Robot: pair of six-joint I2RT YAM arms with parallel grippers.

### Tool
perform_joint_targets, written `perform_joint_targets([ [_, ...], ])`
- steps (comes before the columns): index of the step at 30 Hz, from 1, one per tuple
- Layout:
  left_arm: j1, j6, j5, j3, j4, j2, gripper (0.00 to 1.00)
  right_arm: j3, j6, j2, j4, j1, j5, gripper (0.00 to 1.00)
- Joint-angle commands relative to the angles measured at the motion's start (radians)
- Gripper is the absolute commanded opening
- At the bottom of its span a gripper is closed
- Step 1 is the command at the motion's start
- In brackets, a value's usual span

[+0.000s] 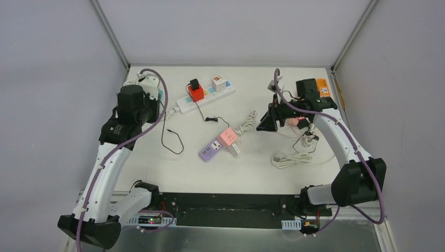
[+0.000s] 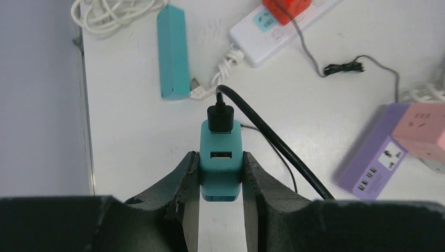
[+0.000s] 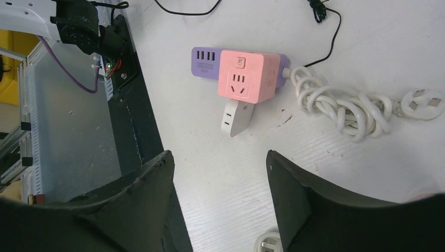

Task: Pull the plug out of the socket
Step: Place the plug at the center of the board.

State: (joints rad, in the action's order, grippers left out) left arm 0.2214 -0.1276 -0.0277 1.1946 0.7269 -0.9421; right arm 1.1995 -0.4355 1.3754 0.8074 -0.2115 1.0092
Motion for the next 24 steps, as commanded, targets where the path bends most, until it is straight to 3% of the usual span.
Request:
perform_joint_targets([
  [1, -0.040, 0.005, -0.188, -0.129, -0.080, 0.006, 0.00, -0.019, 0.011, -0.012, -0.045, 0.005, 0.049, 0.68],
  [8, -0.209, 0.086, -0.167, -0.216, -0.149, -0.061, 0.00, -0.036, 0.008, 0.012, -0.057, 0.001, 0.053, 0.68],
  [12, -0.299, 0.124, -0.132, -0.205, -0.158, -0.184, 0.00, -0.039, -0.003, 0.033, -0.051, -0.013, 0.056, 0.68],
  [24, -0.348, 0.179, -0.294, -0.230, -0.202, -0.399, 0.00, -0.033, -0.052, 0.083, -0.018, -0.068, 0.032, 0.67],
])
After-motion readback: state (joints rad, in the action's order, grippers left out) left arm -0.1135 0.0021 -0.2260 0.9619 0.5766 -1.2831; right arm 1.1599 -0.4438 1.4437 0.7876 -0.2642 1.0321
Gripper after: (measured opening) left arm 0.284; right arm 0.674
